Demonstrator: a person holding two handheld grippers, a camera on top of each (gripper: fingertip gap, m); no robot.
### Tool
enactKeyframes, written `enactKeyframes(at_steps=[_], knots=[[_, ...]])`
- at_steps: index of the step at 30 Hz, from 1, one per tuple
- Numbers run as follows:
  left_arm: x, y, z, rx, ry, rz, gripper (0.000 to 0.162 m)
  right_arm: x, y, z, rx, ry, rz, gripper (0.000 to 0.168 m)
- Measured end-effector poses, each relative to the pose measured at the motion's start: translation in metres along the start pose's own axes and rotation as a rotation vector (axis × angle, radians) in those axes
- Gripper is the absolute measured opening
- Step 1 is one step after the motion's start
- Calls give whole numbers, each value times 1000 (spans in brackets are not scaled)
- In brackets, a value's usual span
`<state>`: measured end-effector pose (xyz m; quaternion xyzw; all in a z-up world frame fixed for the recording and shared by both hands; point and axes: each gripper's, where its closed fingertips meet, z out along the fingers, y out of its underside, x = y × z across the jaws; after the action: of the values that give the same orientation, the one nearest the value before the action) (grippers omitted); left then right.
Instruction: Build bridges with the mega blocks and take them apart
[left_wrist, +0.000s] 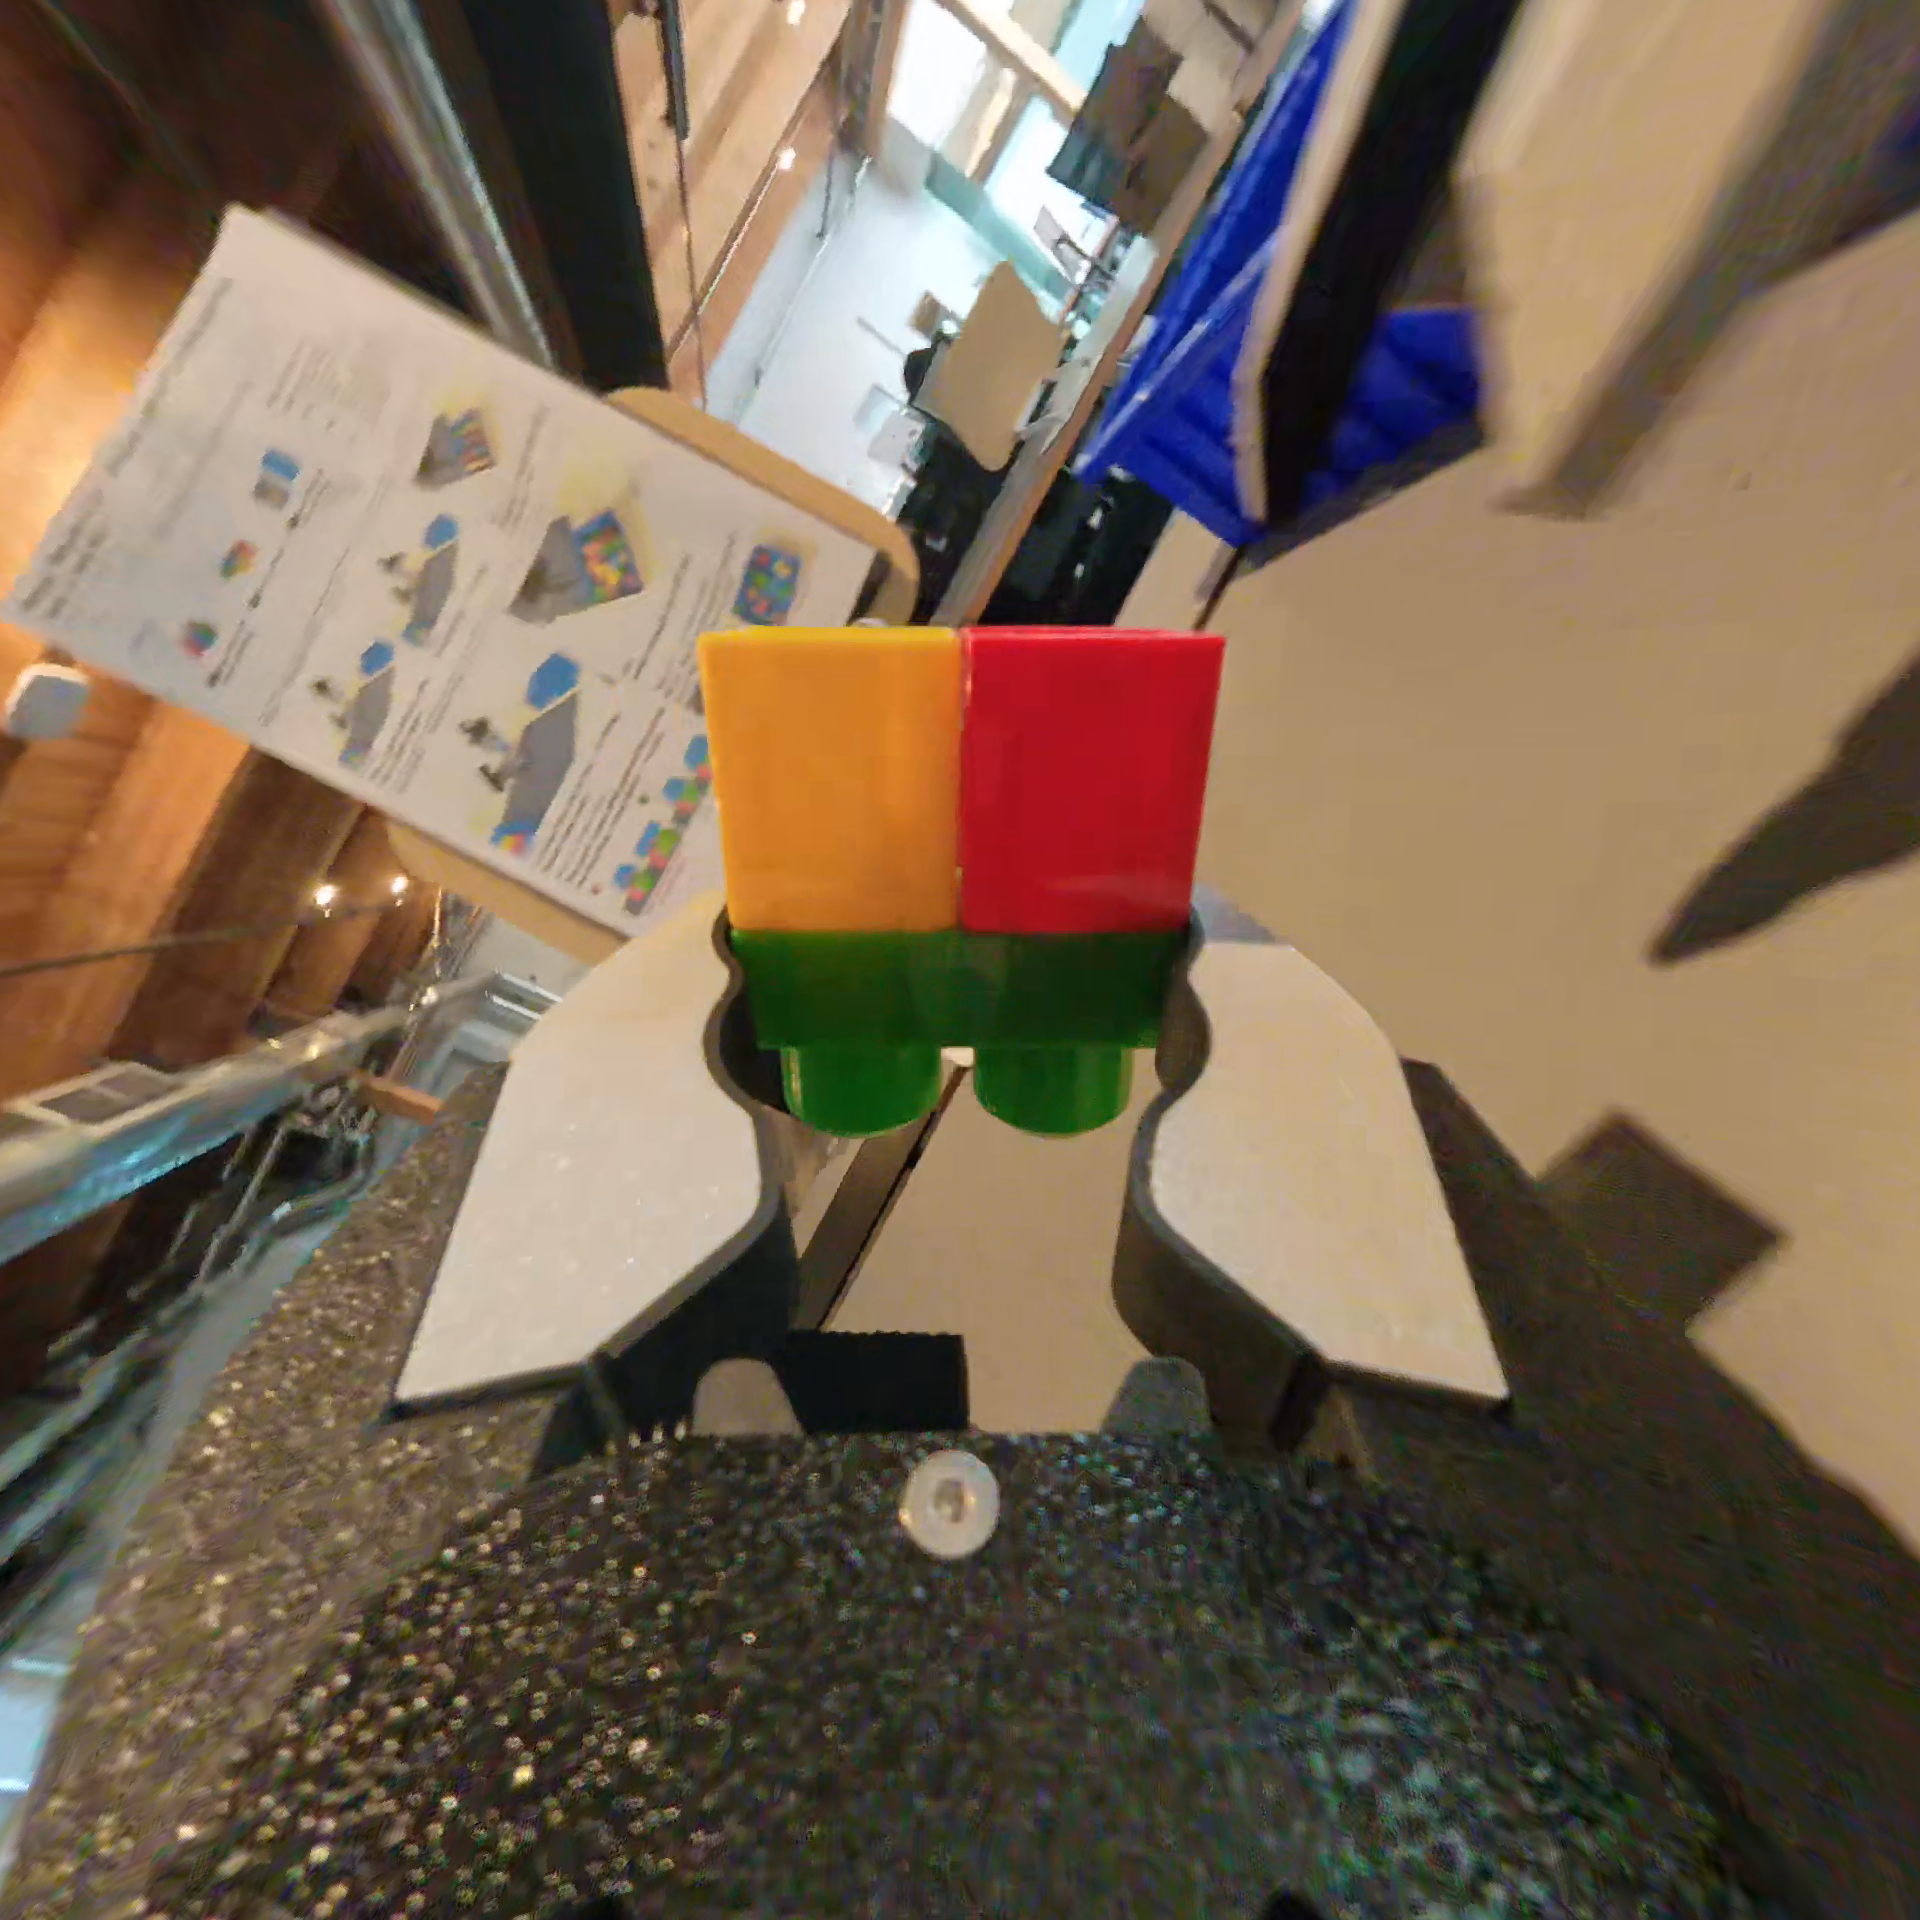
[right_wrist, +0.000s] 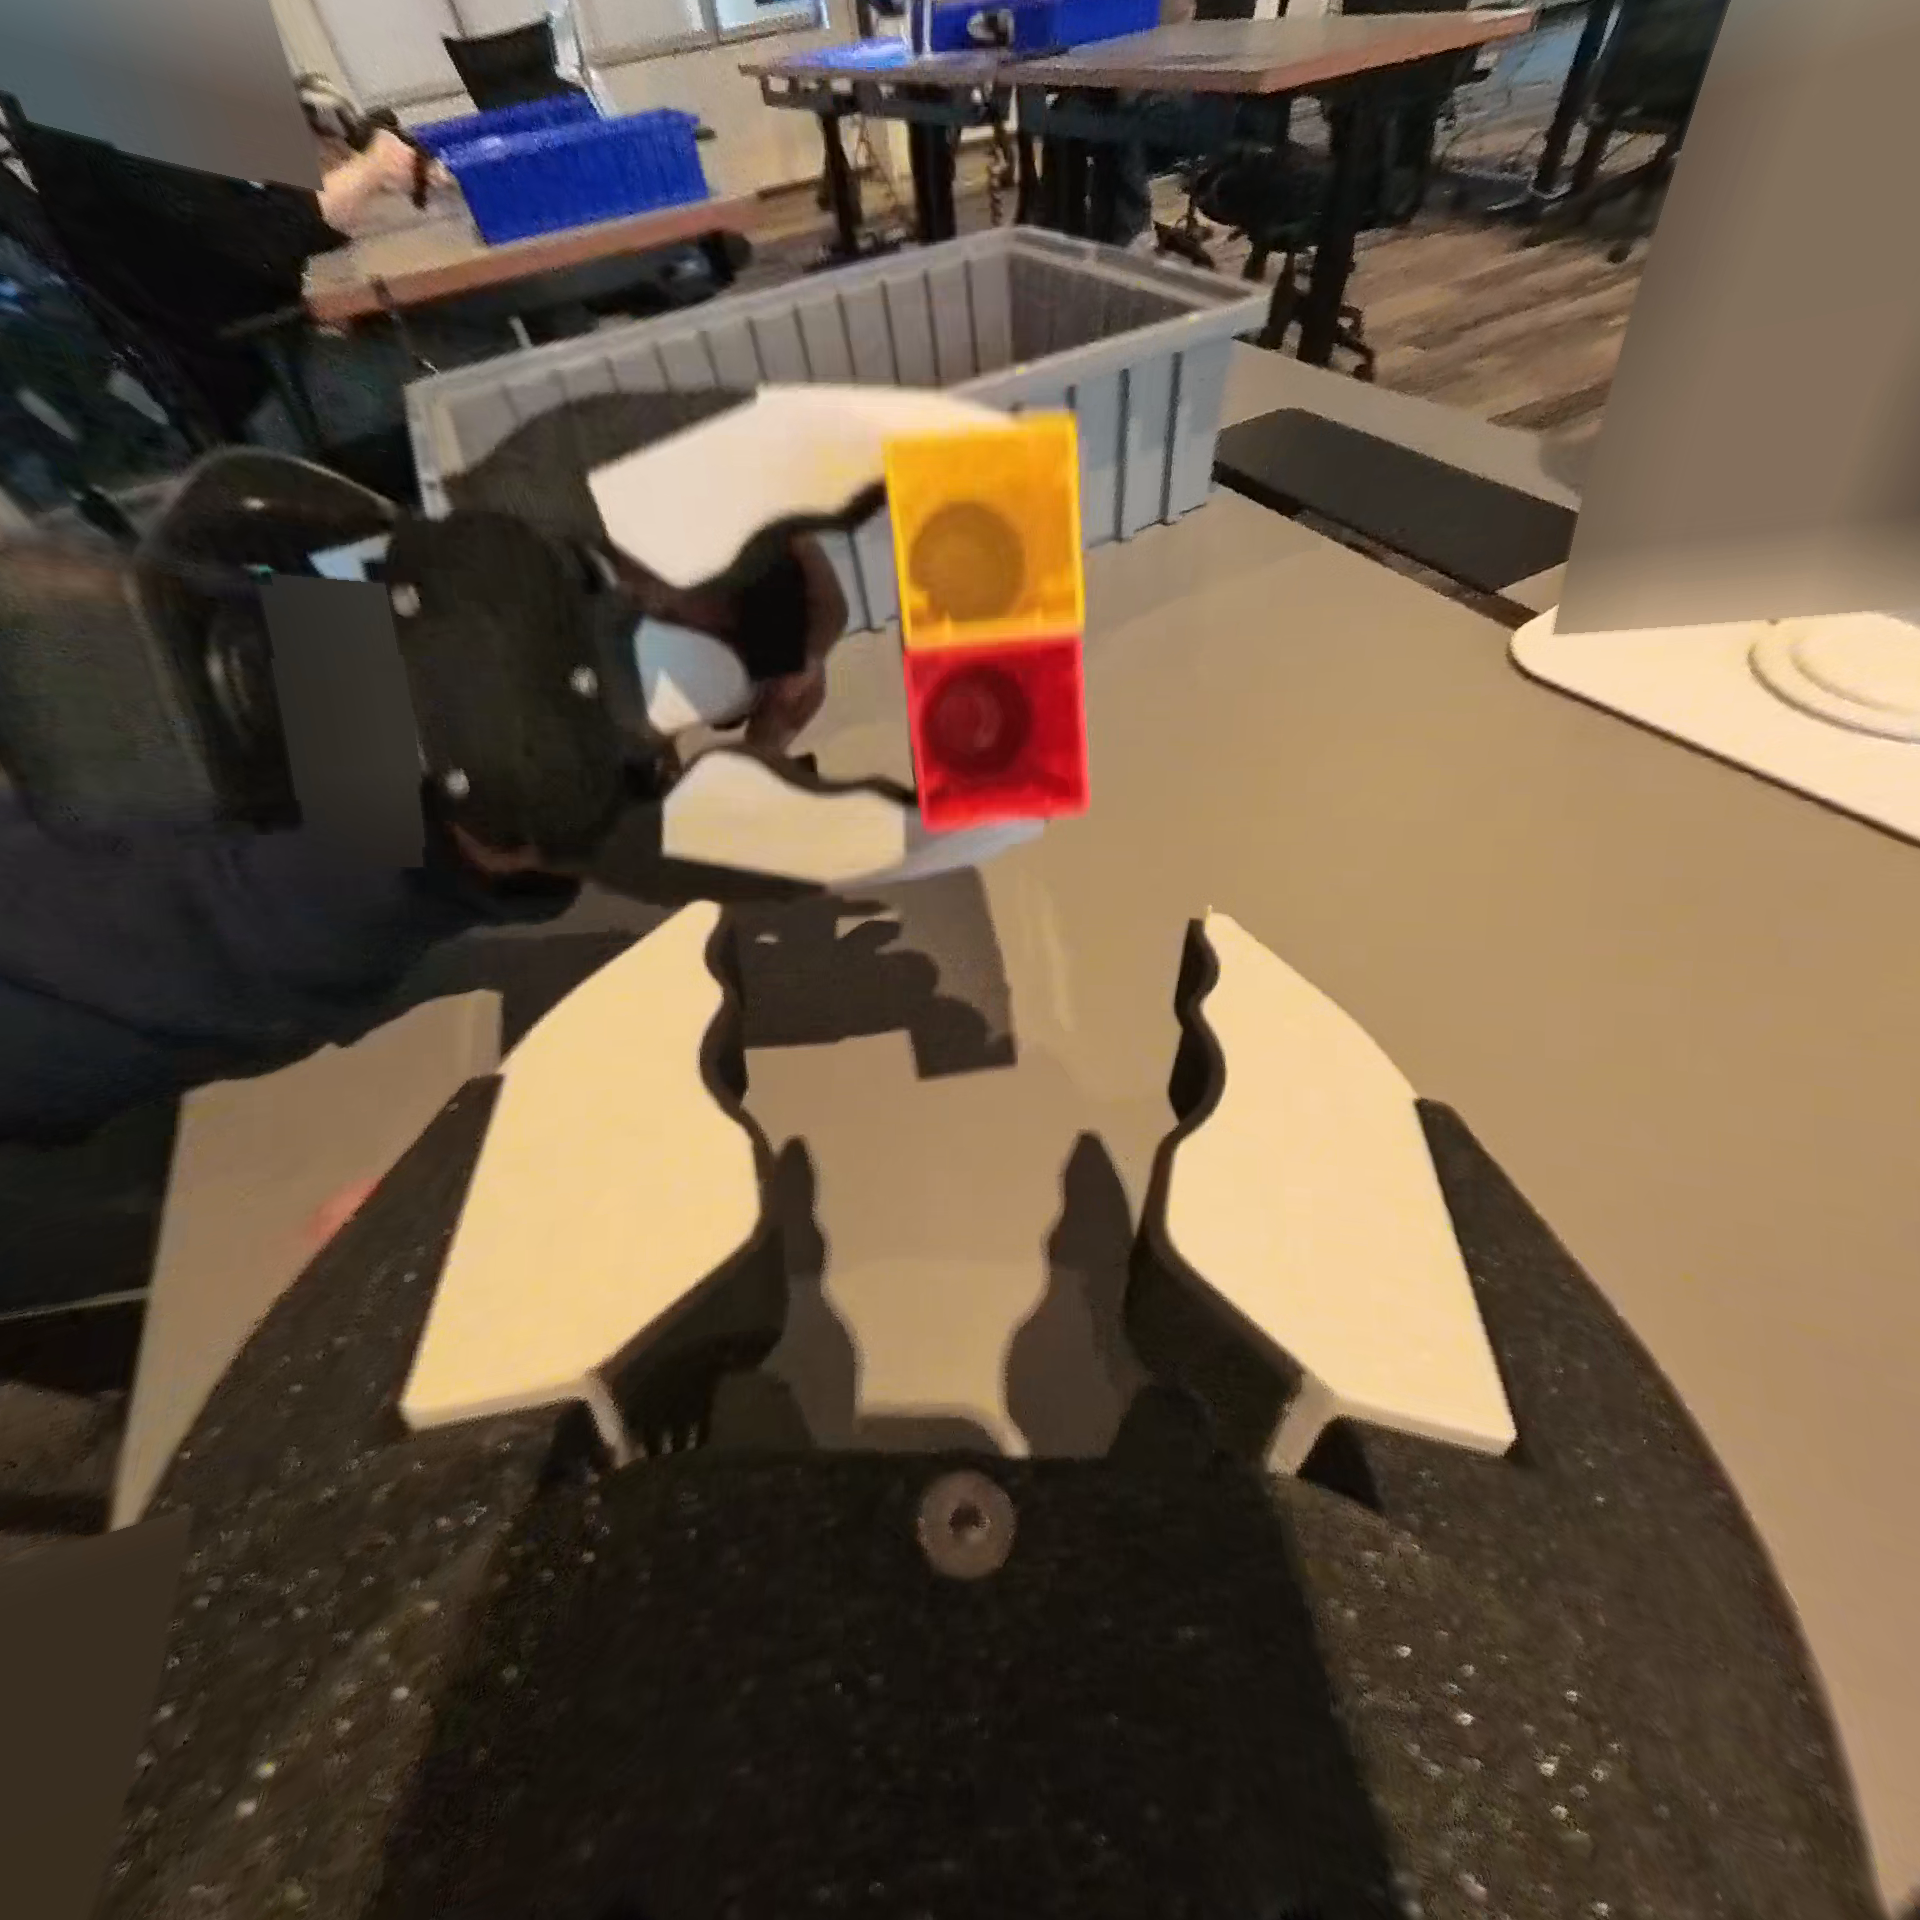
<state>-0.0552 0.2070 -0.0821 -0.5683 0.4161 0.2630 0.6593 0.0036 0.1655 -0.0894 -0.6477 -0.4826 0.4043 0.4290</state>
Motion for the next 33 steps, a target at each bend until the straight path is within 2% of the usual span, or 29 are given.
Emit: enactKeyframes(at_steps=[7, 10, 11, 16, 21, 24, 29, 31, 33], knots=[[34, 4, 0, 11, 76, 57, 75, 11, 20, 32, -74, -44, 12, 82], [42, 2, -2, 26, 112, 38, 75, 3, 27, 42, -98, -89, 1, 55], [44, 1, -3, 35, 127, 25, 75, 4, 28, 42, -100, -87, -5, 38], [57, 5, -5, 51, 237, -57, 76, 7, 35, 40, -98, -119, 41, 36], [49, 10, -14, 80, 303, -171, 75, 14, 22, 25, 20, -183, 136, 36], [41, 2, -21, 141, 372, -414, 79, 13, 10, 11, 126, -254, 168, 36], [8, -34, -36, 398, 582, -1128, 75, -1, 0, -3, 212, -370, 134, 36], [4, -40, -38, 457, 655, -1290, 73, -8, 0, -3, 214, -400, 107, 36], [10, -45, -41, 470, 733, -1345, 72, -16, 1, -2, 212, -424, 93, 36]])
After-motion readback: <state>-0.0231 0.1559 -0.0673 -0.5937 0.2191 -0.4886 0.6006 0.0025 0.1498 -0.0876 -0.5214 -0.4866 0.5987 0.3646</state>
